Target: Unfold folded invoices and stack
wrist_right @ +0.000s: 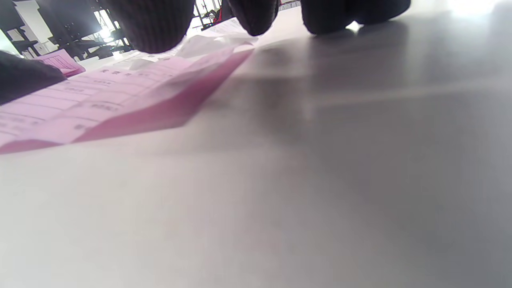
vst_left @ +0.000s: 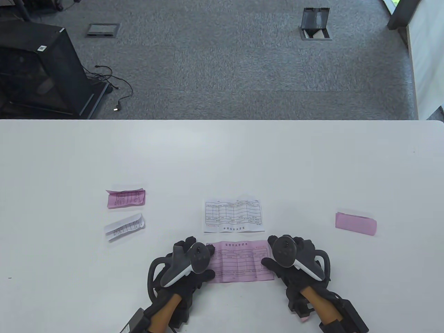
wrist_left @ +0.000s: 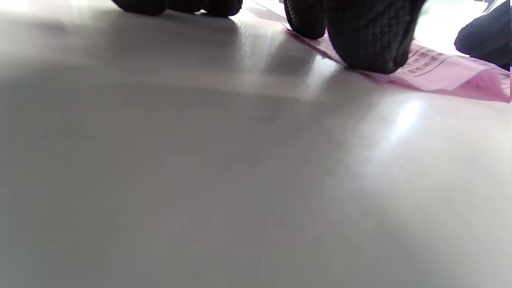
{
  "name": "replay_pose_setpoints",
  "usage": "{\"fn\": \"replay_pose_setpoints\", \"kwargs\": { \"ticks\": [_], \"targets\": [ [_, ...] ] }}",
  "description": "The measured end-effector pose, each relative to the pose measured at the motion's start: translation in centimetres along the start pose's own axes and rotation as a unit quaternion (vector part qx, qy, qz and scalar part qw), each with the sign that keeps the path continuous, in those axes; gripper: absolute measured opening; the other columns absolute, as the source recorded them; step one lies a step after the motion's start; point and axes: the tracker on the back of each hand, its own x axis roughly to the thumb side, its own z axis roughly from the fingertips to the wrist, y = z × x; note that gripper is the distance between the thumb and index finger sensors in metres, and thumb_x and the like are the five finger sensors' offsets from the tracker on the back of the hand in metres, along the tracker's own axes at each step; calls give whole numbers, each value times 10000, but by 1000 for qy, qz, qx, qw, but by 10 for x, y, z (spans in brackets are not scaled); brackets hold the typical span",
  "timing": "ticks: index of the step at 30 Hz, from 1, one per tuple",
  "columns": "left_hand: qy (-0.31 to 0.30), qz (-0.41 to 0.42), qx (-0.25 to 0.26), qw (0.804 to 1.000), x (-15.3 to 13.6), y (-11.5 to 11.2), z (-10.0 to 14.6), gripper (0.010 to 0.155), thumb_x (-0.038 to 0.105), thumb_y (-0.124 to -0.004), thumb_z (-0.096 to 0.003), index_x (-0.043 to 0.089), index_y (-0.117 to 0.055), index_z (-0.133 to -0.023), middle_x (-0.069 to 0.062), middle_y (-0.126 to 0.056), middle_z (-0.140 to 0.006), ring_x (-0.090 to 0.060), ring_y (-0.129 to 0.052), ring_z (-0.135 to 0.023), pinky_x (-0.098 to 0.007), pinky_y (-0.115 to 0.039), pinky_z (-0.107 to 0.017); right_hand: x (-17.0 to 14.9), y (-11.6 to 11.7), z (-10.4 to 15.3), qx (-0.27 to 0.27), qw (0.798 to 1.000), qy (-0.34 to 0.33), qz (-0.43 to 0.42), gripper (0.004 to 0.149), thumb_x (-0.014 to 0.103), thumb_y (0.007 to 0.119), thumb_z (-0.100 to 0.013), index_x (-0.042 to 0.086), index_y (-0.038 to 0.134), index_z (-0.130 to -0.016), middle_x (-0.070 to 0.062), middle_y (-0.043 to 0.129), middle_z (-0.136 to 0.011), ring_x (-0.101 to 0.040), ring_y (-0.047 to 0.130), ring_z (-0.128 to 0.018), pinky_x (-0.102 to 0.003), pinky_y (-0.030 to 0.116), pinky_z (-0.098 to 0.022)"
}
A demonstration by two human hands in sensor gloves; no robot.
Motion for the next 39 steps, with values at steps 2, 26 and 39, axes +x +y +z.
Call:
{"fn": "replay_pose_setpoints", "kwargs": {
  "ticks": [2,26,39],
  "targets": [
    [0,0,0,1000,0,0,0,722,540,-787,-445,462,-459,-1083,-127,-252,-1220,-400,-277,-1076,-537,-422,-768,5,3,-1,-1,1000,3,20,771,589,652,-436,196,462,-1072,-233,469,-1086,-534,457,-968,-747,376,-666],
    [-7,-8,8,1000,3,-3,2,722,541,-765,-458,434,-441,-1095,-157,-251,-1216,-432,-274,-1072,-559,-410,-765,6,12,8,-19,989,62,-131,378,425,757,-489,207,708,-794,-144,435,-1085,-411,359,-1018,-664,373,-700],
    [7,140,23,990,-15,10,8,896,541,-784,-459,234,-284,-1136,-226,-375,-1185,-477,-381,-1039,-567,-511,-725,2,-25,22,-115,949,-14,-294,327,405,761,-454,306,739,-764,-117,704,-962,-401,668,-890,-626,531,-665]
  ]
}}
